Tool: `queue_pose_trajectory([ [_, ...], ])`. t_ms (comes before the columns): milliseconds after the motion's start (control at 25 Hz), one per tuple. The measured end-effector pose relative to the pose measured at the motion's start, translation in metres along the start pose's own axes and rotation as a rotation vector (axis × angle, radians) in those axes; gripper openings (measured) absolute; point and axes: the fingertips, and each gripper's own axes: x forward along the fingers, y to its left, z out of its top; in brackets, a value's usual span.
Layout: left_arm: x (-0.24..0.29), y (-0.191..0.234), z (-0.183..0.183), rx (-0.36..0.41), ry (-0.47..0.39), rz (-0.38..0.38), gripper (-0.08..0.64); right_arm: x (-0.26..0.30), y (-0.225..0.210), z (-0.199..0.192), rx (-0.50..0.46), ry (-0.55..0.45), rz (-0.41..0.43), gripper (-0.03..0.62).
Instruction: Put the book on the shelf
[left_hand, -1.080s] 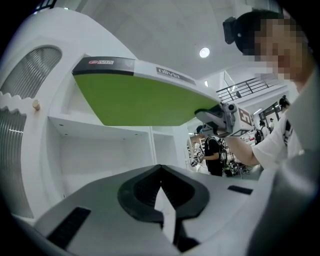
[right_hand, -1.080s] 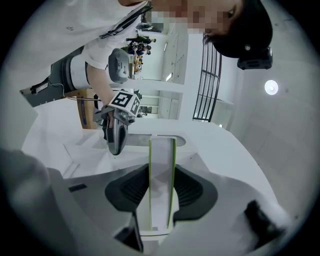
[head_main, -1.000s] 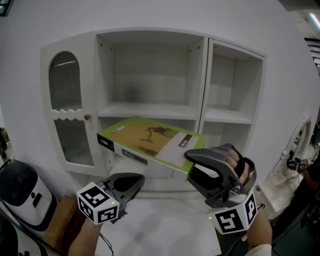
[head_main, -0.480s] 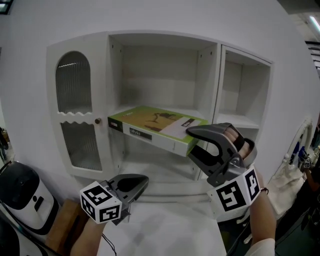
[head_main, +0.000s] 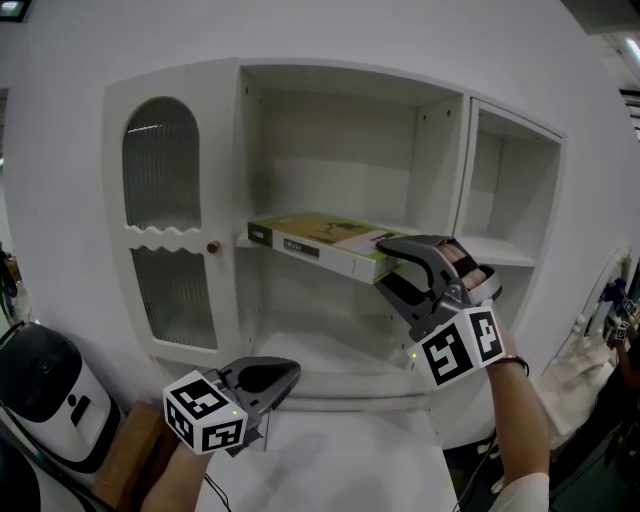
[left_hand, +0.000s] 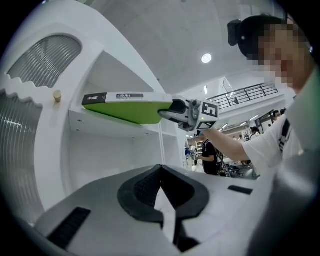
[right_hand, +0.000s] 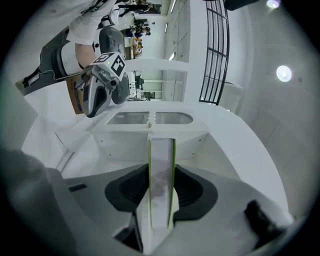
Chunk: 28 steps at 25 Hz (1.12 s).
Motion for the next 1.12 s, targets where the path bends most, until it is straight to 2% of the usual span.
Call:
queue_pose_trajectory([
  [600,0.002,0.027,-0.011,-0.006,0.006,-0.009,0.008,0.066,0.019,-0.017,-0.029,0.108,0.015,0.151],
  [1120,0.007,0.036,-0.018,-0.012,0.007,-0.012,0.008,0.109,0.025,-0.027,-0.036,0.178,0.075,0.150],
])
